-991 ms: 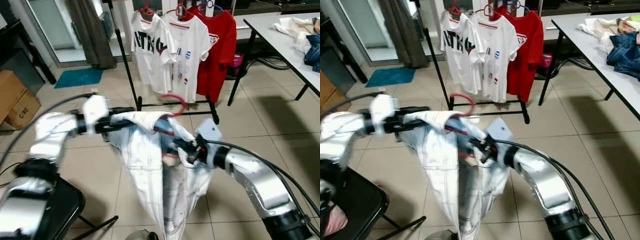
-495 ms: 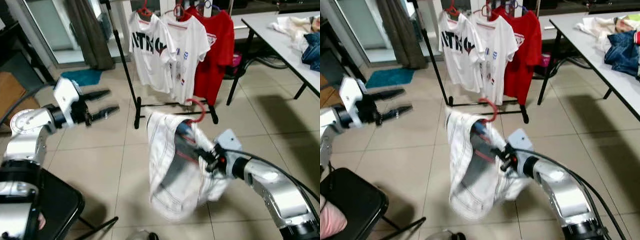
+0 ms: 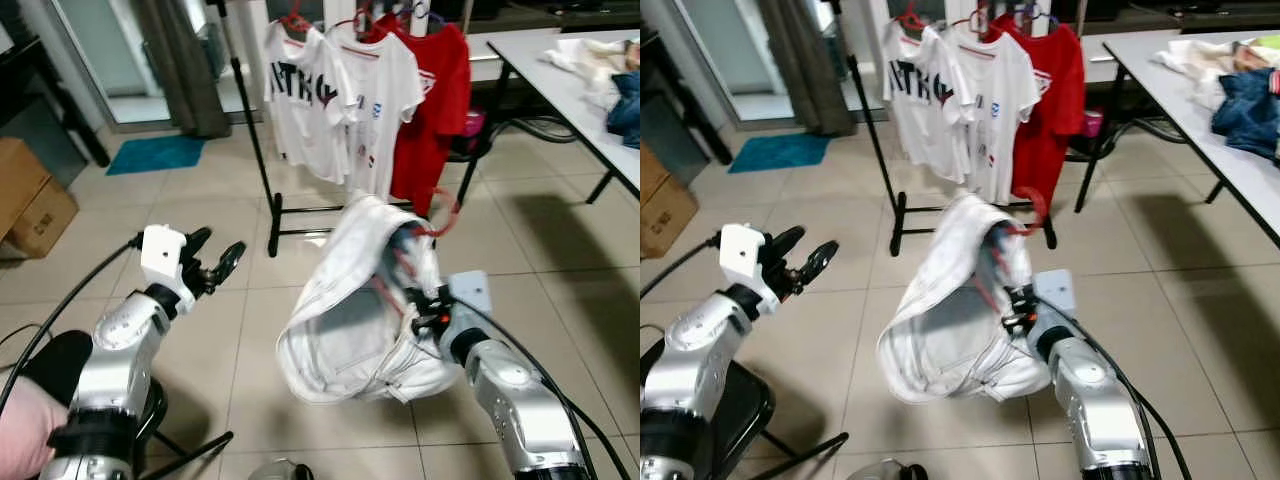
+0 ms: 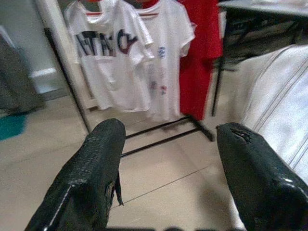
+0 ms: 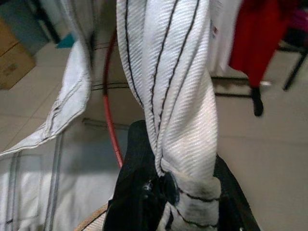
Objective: Hang hanger
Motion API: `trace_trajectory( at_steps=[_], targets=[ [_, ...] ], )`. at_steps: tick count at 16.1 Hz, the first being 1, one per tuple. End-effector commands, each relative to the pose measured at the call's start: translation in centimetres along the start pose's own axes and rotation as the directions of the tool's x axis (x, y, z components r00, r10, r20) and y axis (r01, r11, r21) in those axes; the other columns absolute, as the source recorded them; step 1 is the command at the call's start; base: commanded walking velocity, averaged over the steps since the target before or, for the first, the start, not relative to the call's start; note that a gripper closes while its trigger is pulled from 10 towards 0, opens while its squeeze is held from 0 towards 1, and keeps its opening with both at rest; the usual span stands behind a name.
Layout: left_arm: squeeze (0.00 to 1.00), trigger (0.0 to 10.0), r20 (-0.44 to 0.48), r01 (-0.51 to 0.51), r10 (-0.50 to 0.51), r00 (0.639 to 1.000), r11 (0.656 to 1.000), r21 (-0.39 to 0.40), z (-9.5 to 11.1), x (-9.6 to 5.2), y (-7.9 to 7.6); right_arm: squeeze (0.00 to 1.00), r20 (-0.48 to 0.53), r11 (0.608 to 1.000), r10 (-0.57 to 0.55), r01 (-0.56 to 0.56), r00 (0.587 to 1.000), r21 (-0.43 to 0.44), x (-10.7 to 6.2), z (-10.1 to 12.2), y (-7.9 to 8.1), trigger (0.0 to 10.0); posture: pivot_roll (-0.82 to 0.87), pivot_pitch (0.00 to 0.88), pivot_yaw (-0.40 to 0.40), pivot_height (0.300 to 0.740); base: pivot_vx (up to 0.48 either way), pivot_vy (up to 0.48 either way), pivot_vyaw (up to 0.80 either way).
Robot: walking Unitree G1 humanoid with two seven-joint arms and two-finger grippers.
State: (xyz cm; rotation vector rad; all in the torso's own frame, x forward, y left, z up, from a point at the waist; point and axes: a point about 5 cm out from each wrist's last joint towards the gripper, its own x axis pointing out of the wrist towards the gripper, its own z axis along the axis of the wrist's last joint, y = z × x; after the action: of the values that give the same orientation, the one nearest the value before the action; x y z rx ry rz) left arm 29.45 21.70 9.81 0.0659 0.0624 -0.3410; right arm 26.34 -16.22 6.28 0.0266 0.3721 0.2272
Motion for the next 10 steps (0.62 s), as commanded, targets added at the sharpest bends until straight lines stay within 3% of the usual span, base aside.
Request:
trace_trajectory(
  at_steps=[1, 2, 3, 4, 6, 9, 10],
  targets=[
    [0.00, 10.0, -0.020, -0.036, 0.036, 0.999, 0.999, 0.019, -0.2, -0.2, -0.3, 0.00, 0.070, 1.000, -0.012, 0.013, 0.998, -0.014, 0.4, 1.8, 0.0, 10.0, -0.05, 0.000, 0.128, 0.740, 0.000, 0.000, 0.00],
    [0.00, 10.0, -0.045, -0.066, 0.066, 0.997, 0.998, 0.009, -0.8, -0.6, -1.4, 0.00, 0.082, 0.994, -0.063, 0.070, 0.995, -0.088, 0.5, 1.9, -0.5, 10.0, -0.05, 0.000, 0.134, 0.740, 0.281, 0.000, 0.00],
    [0.00, 10.0, -0.040, -0.062, 0.062, 0.997, 0.998, 0.015, -0.7, -0.7, -1.8, 0.00, 0.079, 0.992, -0.083, 0.090, 0.993, -0.093, 0.5, 1.8, -0.6, 10.0, -0.05, 0.000, 0.134, 0.740, 0.285, 0.000, 0.00],
    [0.00, 10.0, -0.037, -0.067, 0.067, 0.997, 0.998, -0.008, -0.7, -0.5, -2.3, 0.00, 0.086, 0.994, -0.087, 0.092, 0.992, -0.052, 0.7, 1.9, -0.6, 10.0, -0.05, 0.000, 0.135, 0.740, 0.319, 0.000, 0.00],
    [0.00, 10.0, -0.044, -0.065, 0.066, 0.997, 0.998, 0.022, -0.5, 0.4, -2.6, 0.00, 0.092, 0.992, -0.122, 0.123, 0.988, -0.006, 1.3, 2.3, -0.3, 10.0, -0.05, 0.007, 0.121, 0.740, 0.343, 0.000, 0.80],
    [0.00, 10.0, -0.043, -0.092, 0.092, 0.995, 0.996, 0.005, -0.1, 0.8, -2.8, 0.00, 0.104, 0.994, -0.112, 0.111, 0.988, 0.017, 1.8, 2.6, 0.1, 10.0, -0.04, 0.001, 0.136, 0.740, 0.356, 0.000, 0.80],
    [0.00, 10.0, -0.050, -0.048, 0.048, 0.998, 0.999, 0.000, 0.0, 1.0, -3.5, 0.00, 0.116, 0.991, -0.118, 0.110, 0.986, 0.073, 1.9, 2.8, 0.4, 10.0, -0.05, 0.000, 0.156, 0.740, 0.379, 0.000, 0.00]
  ],
)
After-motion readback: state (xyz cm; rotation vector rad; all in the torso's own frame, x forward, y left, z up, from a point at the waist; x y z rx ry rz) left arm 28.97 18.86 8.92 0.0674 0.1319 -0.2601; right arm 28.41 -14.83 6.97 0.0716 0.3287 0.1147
